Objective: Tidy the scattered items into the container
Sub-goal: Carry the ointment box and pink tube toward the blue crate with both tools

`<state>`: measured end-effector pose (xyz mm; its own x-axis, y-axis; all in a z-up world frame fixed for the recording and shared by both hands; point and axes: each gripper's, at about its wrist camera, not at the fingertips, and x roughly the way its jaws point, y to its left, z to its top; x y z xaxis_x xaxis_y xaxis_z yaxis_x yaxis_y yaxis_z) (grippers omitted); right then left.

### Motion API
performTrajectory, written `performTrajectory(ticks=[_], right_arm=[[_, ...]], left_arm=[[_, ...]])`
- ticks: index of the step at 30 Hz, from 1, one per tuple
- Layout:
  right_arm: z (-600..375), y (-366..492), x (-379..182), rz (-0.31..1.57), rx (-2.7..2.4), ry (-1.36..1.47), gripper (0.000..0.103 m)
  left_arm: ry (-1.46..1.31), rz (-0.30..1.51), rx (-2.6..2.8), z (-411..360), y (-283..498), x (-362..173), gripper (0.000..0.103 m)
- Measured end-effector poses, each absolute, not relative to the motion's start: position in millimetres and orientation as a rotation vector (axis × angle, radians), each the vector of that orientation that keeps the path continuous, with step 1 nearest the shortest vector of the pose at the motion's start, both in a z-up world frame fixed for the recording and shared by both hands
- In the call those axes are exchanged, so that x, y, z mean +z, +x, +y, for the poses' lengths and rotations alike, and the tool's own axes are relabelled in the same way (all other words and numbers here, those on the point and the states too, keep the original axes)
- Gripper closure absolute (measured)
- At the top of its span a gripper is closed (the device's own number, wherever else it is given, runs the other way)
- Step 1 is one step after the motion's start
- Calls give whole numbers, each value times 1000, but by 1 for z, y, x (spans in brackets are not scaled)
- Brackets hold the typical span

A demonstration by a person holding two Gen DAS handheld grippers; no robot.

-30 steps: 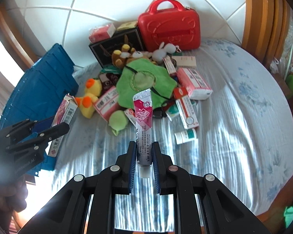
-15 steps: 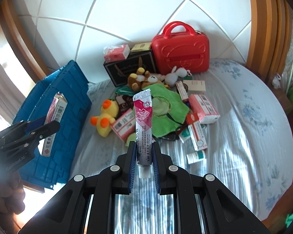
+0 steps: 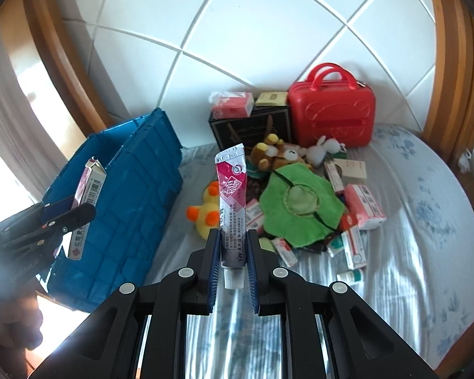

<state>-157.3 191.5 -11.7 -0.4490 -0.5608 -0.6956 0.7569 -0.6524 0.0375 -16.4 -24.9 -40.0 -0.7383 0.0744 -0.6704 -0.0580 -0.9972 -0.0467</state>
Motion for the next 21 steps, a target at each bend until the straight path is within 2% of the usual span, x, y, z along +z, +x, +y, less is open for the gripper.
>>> performTrajectory(ticks=[21], right_arm=[[47, -84, 3, 472, -1940, 734, 87]], left_arm=[[-1065, -206, 3074, -162, 22, -19, 73]])
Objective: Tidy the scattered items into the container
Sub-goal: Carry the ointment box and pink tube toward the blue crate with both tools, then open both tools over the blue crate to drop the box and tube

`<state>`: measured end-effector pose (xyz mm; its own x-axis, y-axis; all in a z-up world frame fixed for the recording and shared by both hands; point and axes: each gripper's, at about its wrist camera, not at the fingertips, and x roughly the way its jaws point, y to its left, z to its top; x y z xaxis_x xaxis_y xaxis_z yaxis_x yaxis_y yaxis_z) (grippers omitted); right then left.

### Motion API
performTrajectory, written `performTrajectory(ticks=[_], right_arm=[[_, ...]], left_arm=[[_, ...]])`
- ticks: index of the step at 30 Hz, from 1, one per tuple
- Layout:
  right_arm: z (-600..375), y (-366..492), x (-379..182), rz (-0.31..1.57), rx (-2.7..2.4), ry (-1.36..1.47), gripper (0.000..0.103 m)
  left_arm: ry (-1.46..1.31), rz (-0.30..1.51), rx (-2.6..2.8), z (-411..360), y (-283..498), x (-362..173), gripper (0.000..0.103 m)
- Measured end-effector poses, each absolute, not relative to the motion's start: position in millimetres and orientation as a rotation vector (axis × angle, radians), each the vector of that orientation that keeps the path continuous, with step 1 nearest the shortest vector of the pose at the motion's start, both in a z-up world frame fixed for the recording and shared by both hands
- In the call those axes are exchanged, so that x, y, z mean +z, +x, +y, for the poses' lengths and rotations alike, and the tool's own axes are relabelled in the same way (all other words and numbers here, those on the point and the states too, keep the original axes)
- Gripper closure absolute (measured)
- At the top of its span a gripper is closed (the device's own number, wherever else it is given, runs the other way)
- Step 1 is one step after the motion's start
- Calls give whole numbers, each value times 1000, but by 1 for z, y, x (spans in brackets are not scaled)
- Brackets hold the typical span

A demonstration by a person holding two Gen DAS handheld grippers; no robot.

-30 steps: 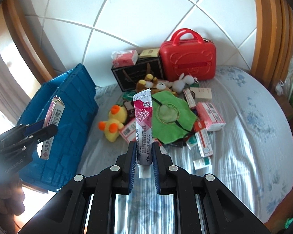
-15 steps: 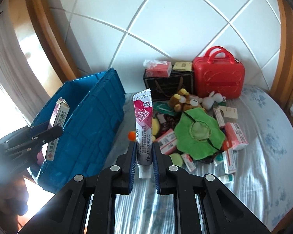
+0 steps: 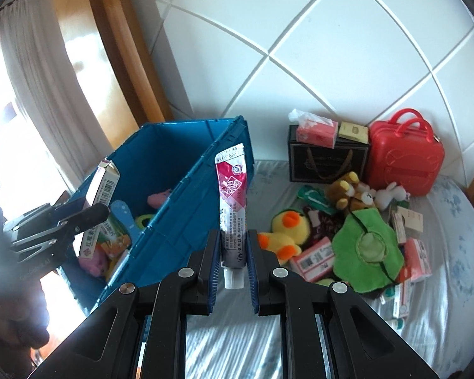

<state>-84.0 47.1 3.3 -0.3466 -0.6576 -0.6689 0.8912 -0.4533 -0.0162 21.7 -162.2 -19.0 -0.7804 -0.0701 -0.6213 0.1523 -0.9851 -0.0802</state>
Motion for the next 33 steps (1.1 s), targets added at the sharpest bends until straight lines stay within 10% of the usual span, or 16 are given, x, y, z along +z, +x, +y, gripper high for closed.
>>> performTrajectory(ticks=[33], right_arm=[[-153, 37, -45, 590, -1689, 661, 87]], left_arm=[[995, 341, -2616, -357, 47, -45, 73]])
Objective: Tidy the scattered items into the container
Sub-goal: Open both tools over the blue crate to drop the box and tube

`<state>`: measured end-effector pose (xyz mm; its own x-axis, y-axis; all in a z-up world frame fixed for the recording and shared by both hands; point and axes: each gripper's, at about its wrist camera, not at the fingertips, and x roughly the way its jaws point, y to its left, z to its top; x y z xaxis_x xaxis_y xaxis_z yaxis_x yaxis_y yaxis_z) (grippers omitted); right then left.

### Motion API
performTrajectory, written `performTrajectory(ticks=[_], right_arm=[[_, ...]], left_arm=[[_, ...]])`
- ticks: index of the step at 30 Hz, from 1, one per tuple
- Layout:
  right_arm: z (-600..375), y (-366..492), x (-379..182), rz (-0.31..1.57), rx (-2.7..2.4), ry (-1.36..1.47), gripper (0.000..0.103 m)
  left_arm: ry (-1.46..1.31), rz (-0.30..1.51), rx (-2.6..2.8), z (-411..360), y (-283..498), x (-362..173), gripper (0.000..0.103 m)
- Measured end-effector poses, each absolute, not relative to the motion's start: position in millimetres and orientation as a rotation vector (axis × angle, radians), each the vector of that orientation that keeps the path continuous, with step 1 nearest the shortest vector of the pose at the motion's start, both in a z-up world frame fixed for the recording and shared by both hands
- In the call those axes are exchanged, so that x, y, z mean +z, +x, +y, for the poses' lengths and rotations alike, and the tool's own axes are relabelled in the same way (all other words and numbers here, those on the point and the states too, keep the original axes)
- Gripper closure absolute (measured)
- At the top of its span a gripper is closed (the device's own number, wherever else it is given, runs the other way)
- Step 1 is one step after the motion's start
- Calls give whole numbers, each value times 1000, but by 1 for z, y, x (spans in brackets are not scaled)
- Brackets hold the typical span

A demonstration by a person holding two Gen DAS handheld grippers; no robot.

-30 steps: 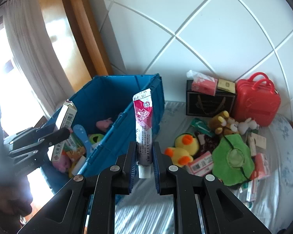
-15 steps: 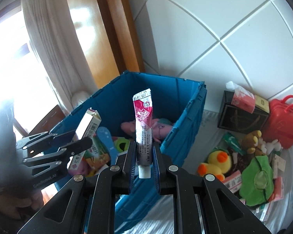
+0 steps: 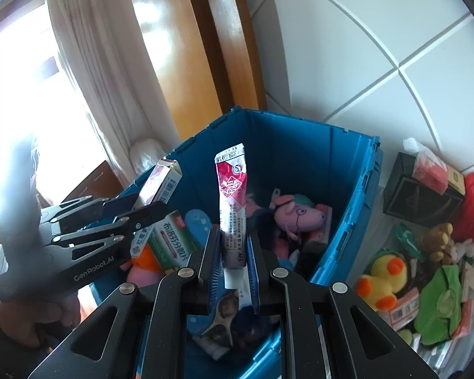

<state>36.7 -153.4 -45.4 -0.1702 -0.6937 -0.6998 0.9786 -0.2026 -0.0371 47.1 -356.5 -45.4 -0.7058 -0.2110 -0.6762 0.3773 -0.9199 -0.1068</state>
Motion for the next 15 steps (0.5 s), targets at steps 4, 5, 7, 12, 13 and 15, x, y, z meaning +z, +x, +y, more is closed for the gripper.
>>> performTrajectory(ticks=[4, 5, 7, 12, 13, 15], right_arm=[[-163, 42, -50, 590, -1693, 662, 87], [-165, 42, -51, 588, -1696, 665, 87], [-170, 41, -53, 586, -1703, 665, 87], [-179, 40, -57, 583, -1715, 672, 87], [-180, 40, -58, 583, -1717, 673, 87], [-183, 41, -59, 586, -1717, 673, 87]], left_arm=[[998, 337, -2610, -370, 44, -49, 73], [1000, 337, -2608, -373, 43, -50, 73], [1006, 336, -2606, -376, 40, -51, 73], [1009, 340, -2602, -385, 35, -51, 73], [1007, 343, -2604, -386, 35, -51, 73], [1006, 351, -2605, -390, 34, -53, 73]])
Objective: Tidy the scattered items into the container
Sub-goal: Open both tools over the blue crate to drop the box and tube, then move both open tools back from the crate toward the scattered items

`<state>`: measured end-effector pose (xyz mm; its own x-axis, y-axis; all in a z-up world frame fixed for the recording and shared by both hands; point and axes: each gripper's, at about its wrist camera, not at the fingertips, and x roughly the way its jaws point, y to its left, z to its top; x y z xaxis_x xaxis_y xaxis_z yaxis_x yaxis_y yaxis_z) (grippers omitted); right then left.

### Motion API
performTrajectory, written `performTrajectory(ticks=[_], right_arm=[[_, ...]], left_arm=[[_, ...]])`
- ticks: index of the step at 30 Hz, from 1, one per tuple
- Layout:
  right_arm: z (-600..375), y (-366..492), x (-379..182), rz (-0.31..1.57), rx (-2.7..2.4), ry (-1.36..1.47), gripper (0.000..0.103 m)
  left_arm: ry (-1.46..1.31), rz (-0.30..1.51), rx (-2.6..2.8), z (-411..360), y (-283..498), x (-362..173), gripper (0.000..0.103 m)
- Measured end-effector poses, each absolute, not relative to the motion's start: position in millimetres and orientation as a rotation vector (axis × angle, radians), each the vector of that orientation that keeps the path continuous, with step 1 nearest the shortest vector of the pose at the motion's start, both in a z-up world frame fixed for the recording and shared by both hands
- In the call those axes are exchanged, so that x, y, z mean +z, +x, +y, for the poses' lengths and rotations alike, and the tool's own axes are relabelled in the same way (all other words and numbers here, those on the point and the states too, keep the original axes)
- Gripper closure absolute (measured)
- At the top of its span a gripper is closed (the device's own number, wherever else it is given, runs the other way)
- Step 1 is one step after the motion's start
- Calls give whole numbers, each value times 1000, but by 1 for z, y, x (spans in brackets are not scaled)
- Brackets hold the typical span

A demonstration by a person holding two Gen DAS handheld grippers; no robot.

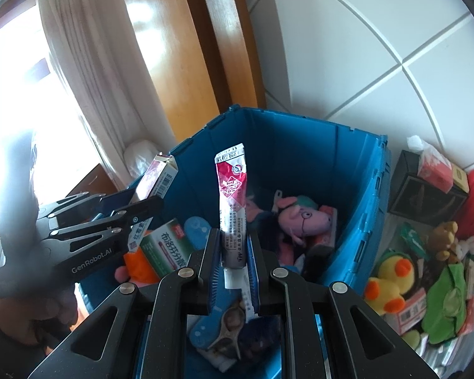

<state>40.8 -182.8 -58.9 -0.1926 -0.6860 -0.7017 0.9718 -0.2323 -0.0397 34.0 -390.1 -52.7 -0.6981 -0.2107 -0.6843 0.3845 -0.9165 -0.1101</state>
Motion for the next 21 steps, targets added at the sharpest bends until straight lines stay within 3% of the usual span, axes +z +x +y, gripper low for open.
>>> performTrajectory(ticks=[5, 6, 7, 8, 9, 10, 21], right_arm=[[-185, 42, -58, 585, -1723, 656, 86], [-185, 42, -57, 580, -1734, 648, 83], [-185, 41, -56, 579, -1755, 642, 61], [-184, 40, -55, 568, -1768, 641, 22], [-183, 38, -53, 549, -1776, 636, 8], [-180, 36, -51, 536, -1791, 623, 2], [-165, 38, -44, 535, -1796, 615, 2]], left_arm=[[965, 406, -2594, -402, 35, -51, 72], [950, 427, -2583, -405, 37, -50, 64], [943, 435, -2561, -408, 38, -49, 51], [929, 440, -2544, -410, 39, -48, 16], [902, 442, -2541, -411, 43, -47, 0], [885, 443, -2547, -411, 45, -45, 0], [917, 427, -2558, -392, 48, -44, 0]])
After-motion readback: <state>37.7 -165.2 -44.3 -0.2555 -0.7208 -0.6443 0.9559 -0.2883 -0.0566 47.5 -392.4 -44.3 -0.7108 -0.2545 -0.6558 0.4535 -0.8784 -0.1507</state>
